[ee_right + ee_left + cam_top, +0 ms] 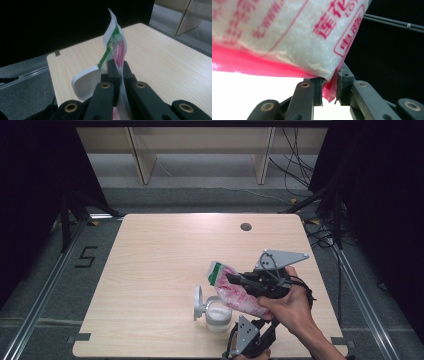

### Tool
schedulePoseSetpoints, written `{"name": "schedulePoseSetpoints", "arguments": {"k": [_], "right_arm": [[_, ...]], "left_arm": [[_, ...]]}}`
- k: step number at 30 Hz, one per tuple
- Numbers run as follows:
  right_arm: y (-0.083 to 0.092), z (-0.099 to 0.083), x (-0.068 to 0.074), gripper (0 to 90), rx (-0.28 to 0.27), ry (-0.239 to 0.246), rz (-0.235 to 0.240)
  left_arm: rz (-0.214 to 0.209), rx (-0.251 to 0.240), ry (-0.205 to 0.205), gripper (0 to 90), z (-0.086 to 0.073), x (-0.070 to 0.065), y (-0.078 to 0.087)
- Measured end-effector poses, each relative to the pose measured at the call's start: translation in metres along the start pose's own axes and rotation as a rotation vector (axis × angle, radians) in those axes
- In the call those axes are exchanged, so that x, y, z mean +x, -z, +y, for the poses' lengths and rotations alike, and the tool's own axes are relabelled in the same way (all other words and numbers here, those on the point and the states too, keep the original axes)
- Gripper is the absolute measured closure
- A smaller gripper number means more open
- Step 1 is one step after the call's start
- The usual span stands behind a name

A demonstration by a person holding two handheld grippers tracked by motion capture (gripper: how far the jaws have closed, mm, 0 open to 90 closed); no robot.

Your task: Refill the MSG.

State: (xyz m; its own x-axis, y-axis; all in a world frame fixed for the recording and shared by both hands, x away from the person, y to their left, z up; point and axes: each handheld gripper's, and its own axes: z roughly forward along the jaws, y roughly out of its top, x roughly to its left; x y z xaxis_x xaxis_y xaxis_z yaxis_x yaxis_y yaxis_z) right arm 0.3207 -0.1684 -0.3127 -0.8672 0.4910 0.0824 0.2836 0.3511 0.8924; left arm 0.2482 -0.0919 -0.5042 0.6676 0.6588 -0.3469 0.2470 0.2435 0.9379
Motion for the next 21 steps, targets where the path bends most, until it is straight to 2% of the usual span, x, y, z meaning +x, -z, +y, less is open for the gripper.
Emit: {"name": "schedulePoseSetpoints", "arguments": {"k": [3, 4, 5, 7, 8, 10, 12, 13, 15, 16, 17, 18, 20, 21], "right_arm": [[0.007, -0.003, -0.004, 90.0, -0.013, -0.007, -0.007], [0.008, -0.004, -0.005, 90.0, -0.028, -0.004, -0.011], [0.009, -0.006, -0.006, 90.0, -0.034, -0.003, -0.022], [0.011, -0.008, -0.007, 90.0, -0.048, -0.017, -0.018], [0.012, -0.009, -0.008, 90.0, -0.067, -0.006, -0.03], [0.015, -0.01, -0.008, 90.0, -0.066, -0.014, -0.029], [0.018, -0.011, -0.009, 90.0, -0.089, -0.006, -0.035], [0.02, -0.011, -0.008, 90.0, -0.085, -0.032, -0.028], [0.024, -0.013, -0.008, 90.0, -0.088, -0.052, -0.033], [0.024, -0.014, -0.011, 90.0, -0.108, -0.02, -0.03], [0.025, -0.015, -0.011, 90.0, -0.107, -0.026, -0.035], [0.027, -0.016, -0.009, 90.0, -0.113, -0.053, -0.027], [0.029, -0.018, -0.011, 90.0, -0.127, -0.036, -0.031], [0.03, -0.019, -0.01, 90.0, -0.135, -0.043, -0.038]], "left_arm": [[0.0, 0.009, 0.005, 74.5, -0.003, 0.002, 0.003], [0.012, 0.022, 0.004, 74.3, -0.004, 0.003, 0.004], [-0.002, 0.017, 0.008, 73.9, -0.004, 0.004, 0.004], [-0.002, 0.016, -0.001, 72.8, -0.005, 0.004, 0.004], [-0.015, 0.011, -0.006, 72.3, -0.005, 0.004, 0.005], [0.001, 0.028, -0.018, 71.6, -0.004, 0.004, 0.008], [-0.011, 0.018, -0.018, 70.5, -0.005, 0.005, 0.009], [0.012, 0.034, -0.029, 70.0, -0.004, 0.005, 0.011], [-0.001, 0.038, -0.018, 68.9, -0.004, 0.006, 0.014], [-0.012, 0.038, -0.023, 68.6, -0.004, 0.007, 0.015], [0.002, 0.049, -0.032, 68.3, -0.004, 0.006, 0.017], [0.002, 0.043, -0.026, 67.8, -0.004, 0.006, 0.018], [-0.004, 0.039, -0.026, 66.7, -0.005, 0.006, 0.02], [0.0, 0.045, -0.034, 66.2, -0.004, 0.007, 0.021]]}}
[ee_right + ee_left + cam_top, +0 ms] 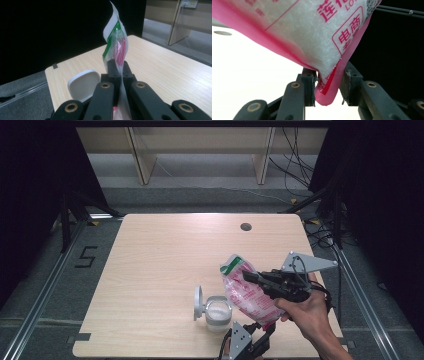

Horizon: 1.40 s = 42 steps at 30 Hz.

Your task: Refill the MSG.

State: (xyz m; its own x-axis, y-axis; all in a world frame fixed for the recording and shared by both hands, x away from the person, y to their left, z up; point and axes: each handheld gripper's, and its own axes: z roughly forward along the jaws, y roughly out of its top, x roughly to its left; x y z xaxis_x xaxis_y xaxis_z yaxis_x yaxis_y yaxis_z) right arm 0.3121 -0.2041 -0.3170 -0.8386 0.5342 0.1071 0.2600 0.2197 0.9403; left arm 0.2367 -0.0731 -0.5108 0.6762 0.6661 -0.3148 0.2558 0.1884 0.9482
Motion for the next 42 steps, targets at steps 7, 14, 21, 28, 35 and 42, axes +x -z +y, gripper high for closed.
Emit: {"name": "schedulePoseSetpoints", "arguments": {"k": [7, 14, 21, 28, 35, 42], "right_arm": [[0.01, -0.003, -0.002, 90.0, -0.03, -0.007, -0.012], [0.015, -0.009, -0.003, 90.0, -0.056, -0.035, -0.011], [0.019, -0.011, -0.009, 90.0, -0.088, -0.004, -0.042], [0.023, -0.017, -0.011, 90.0, -0.08, -0.04, -0.047], [0.02, -0.025, -0.016, 90.0, -0.078, -0.056, -0.047], [0.019, -0.031, -0.017, 90.0, -0.069, -0.089, -0.057]], "left_arm": [[-0.001, -0.001, -0.026, 63.0, 0.001, 0.006, 0.009], [-0.008, 0.019, -0.053, 59.2, 0.0, 0.009, 0.017], [-0.04, 0.031, -0.085, 53.9, 0.0, 0.01, 0.032], [-0.068, 0.07, -0.135, 50.7, 0.001, 0.01, 0.054], [-0.056, 0.079, -0.169, 44.4, 0.012, 0.014, 0.072], [0.002, 0.099, -0.193, 42.0, 0.015, 0.025, 0.086]]}}
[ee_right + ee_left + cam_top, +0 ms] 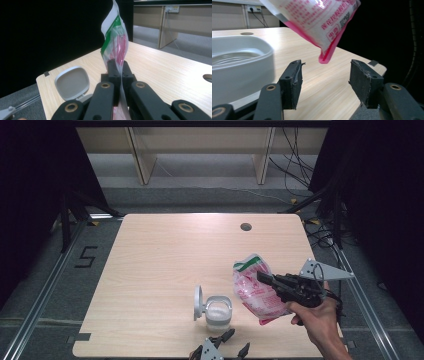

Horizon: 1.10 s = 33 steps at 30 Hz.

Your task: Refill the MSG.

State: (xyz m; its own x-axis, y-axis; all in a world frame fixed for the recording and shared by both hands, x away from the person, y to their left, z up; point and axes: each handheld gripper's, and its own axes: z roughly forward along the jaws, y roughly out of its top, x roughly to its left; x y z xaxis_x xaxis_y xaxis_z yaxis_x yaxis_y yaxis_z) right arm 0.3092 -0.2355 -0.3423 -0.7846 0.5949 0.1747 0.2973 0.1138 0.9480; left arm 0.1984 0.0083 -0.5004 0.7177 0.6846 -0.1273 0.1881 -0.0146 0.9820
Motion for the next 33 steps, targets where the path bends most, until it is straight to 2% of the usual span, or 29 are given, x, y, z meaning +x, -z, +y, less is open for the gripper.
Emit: {"name": "schedulePoseSetpoints", "arguments": {"k": [2, 3, 7, 8, 9, 10, 11, 13, 14, 15, 16, 17, 18, 19, 21, 22, 24, 25, 26, 27, 28, 29, 30, 31, 32, 33], "right_arm": [[0.0, -0.002, -0.002, 90.0, -0.001, 0.007, -0.013], [0.0, -0.003, -0.003, 90.0, 0.004, -0.006, -0.005], [0.0, -0.008, -0.009, 90.0, -0.001, 0.001, -0.012], [0.0, -0.01, -0.009, 90.0, -0.005, -0.007, -0.015], [0.0, -0.012, -0.008, 90.0, 0.005, -0.027, -0.016], [-0.001, -0.013, -0.01, 90.0, -0.006, -0.015, -0.01], [0.0, -0.015, -0.01, 90.0, -0.001, -0.028, -0.014], [-0.001, -0.018, -0.013, 90.0, -0.011, -0.001, -0.02], [-0.001, -0.019, -0.012, 90.0, -0.01, -0.031, -0.005], [0.001, -0.02, -0.013, 90.0, -0.004, -0.015, -0.016], [0.001, -0.022, -0.013, 90.0, -0.017, -0.018, -0.007], [0.001, -0.024, -0.012, 90.0, -0.008, -0.044, -0.003], [0.001, -0.026, -0.014, 90.0, -0.014, -0.026, -0.006], [0.001, -0.029, -0.013, 90.0, -0.008, -0.056, -0.001], [0.001, -0.034, -0.014, 90.0, -0.006, -0.078, -0.009], [0.001, -0.037, -0.015, 90.0, -0.004, -0.074, -0.003], [0.0, -0.041, -0.018, 90.0, -0.007, -0.062, -0.004], [0.0, -0.042, -0.016, 90.0, 0.0, -0.102, 0.001], [-0.001, -0.044, -0.02, 90.0, -0.01, -0.077, -0.003], [-0.001, -0.045, -0.02, 90.0, -0.004, -0.095, -0.003], [0.0, -0.047, -0.022, 90.0, 0.004, -0.091, -0.008], [0.0, -0.048, -0.023, 90.0, 0.003, -0.091, -0.006], [-0.001, -0.05, -0.026, 90.0, 0.001, -0.086, -0.015], [0.0, -0.052, -0.025, 90.0, 0.006, -0.111, -0.013], [0.0, -0.054, -0.03, 90.0, 0.005, -0.071, -0.023], [0.0, -0.056, -0.031, 90.0, 0.012, -0.095, -0.03]], "left_arm": [[0.011, -0.007, -0.011, 41.8, -0.001, 0.005, 0.005], [0.023, 0.006, -0.022, 41.8, -0.001, 0.007, 0.009], [0.044, 0.006, -0.013, 41.6, -0.002, 0.017, 0.021], [0.052, 0.015, -0.007, 41.5, -0.002, 0.02, 0.023], [0.05, -0.001, -0.001, 41.5, -0.003, 0.022, 0.024], [0.067, 0.011, -0.01, 41.3, -0.003, 0.023, 0.026], [0.074, 0.014, -0.009, 41.2, -0.003, 0.024, 0.028], [0.077, 0.005, -0.003, 40.9, -0.003, 0.027, 0.03], [0.087, 0.011, -0.009, 40.7, -0.003, 0.028, 0.031], [0.092, 0.005, 0.0, 40.7, -0.004, 0.029, 0.032], [0.089, -0.011, 0.004, 40.7, -0.005, 0.031, 0.032], [0.088, -0.014, 0.007, 40.7, -0.005, 0.032, 0.033], [0.11, 0.008, 0.0, 40.7, -0.004, 0.033, 0.036], [0.111, -0.001, 0.006, 40.7, -0.004, 0.034, 0.036], [0.112, -0.012, 0.002, 40.7, -0.005, 0.037, 0.037], [0.127, 0.006, 0.003, 40.7, -0.005, 0.038, 0.04], [0.135, 0.005, 0.006, 40.7, -0.005, 0.041, 0.042], [0.139, 0.002, 0.012, 40.8, -0.006, 0.043, 0.042], [0.147, 0.013, 0.008, 40.8, -0.006, 0.044, 0.044], [0.148, -0.004, 0.013, 40.8, -0.007, 0.046, 0.044], [0.149, -0.012, 0.026, 40.9, -0.007, 0.046, 0.044], [0.156, 0.003, 0.014, 41.0, -0.006, 0.047, 0.046], [0.159, -0.003, 0.025, 41.1, -0.007, 0.048, 0.046], [0.158, -0.004, 0.014, 41.1, -0.006, 0.049, 0.047], [0.157, -0.006, 0.013, 41.1, -0.007, 0.049, 0.047], [0.16, -0.002, 0.015, 41.1, -0.007, 0.049, 0.047]]}}
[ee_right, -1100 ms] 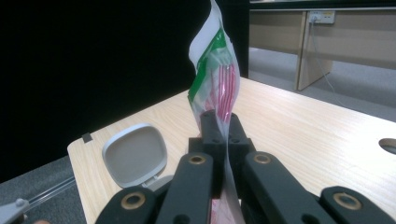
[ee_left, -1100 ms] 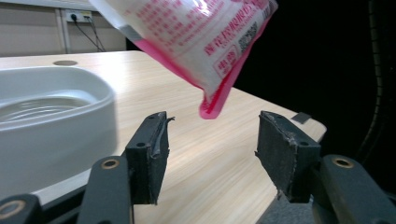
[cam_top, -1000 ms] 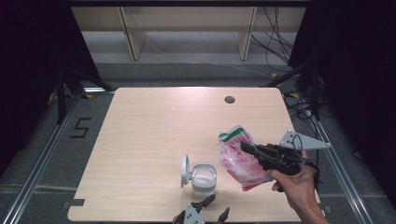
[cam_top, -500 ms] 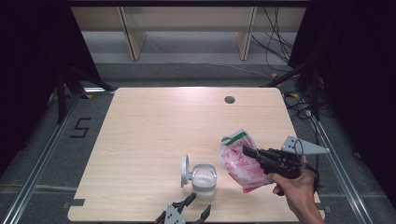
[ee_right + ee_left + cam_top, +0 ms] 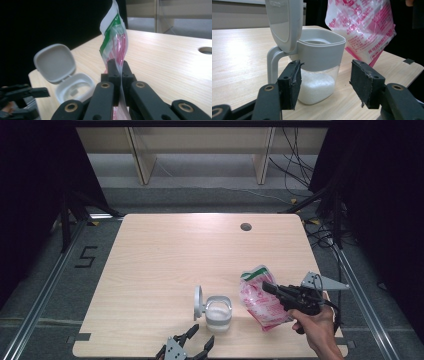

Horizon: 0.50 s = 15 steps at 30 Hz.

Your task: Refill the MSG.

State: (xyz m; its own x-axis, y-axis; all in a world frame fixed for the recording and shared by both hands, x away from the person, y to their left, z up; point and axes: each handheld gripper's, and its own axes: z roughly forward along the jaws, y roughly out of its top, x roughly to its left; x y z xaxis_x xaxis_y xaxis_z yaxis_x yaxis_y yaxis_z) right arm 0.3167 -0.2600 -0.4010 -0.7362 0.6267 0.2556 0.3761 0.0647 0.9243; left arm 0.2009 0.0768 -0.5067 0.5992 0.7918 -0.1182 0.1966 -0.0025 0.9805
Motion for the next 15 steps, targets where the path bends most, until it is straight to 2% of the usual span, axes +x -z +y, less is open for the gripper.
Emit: {"name": "schedulePoseSetpoints", "arguments": {"k": [2, 3, 6, 7, 9, 10, 12, 13, 14, 15], "right_arm": [[0.001, -0.003, -0.005, 90.0, -0.01, -0.025, -0.012], [0.003, -0.002, -0.008, 90.0, -0.017, 0.003, -0.019], [0.005, -0.002, -0.011, 90.0, -0.006, 0.015, -0.055], [0.005, -0.003, -0.01, 90.0, -0.011, -0.016, -0.041], [0.006, -0.003, -0.016, 90.0, -0.022, 0.023, -0.056], [0.007, -0.003, -0.016, 90.0, -0.019, -0.001, -0.06], [0.008, -0.005, -0.022, 90.0, -0.037, 0.022, -0.062], [0.008, -0.005, -0.022, 90.0, -0.034, -0.002, -0.066], [0.011, -0.005, -0.024, 90.0, -0.013, 0.017, -0.073], [0.01, -0.005, -0.026, 90.0, -0.017, 0.026, -0.085]], "left_arm": [[0.002, 0.012, -0.004, 41.0, -0.001, 0.0, 0.0], [-0.002, -0.005, 0.003, 41.0, -0.002, 0.0, -0.002], [-0.002, 0.008, -0.001, 41.1, -0.002, 0.0, -0.001], [-0.002, 0.006, 0.002, 41.1, -0.002, 0.0, -0.002], [-0.003, 0.005, 0.002, 41.1, -0.002, 0.0, -0.002], [0.001, 0.008, 0.001, 41.0, -0.002, 0.0, -0.001], [0.003, 0.006, 0.011, 41.0, -0.002, 0.0, -0.001], [0.004, -0.001, 0.005, 41.0, -0.002, 0.001, -0.001], [0.001, -0.011, 0.009, 40.9, -0.002, 0.002, -0.001], [0.01, 0.008, 0.002, 40.7, -0.001, 0.002, 0.001]]}}
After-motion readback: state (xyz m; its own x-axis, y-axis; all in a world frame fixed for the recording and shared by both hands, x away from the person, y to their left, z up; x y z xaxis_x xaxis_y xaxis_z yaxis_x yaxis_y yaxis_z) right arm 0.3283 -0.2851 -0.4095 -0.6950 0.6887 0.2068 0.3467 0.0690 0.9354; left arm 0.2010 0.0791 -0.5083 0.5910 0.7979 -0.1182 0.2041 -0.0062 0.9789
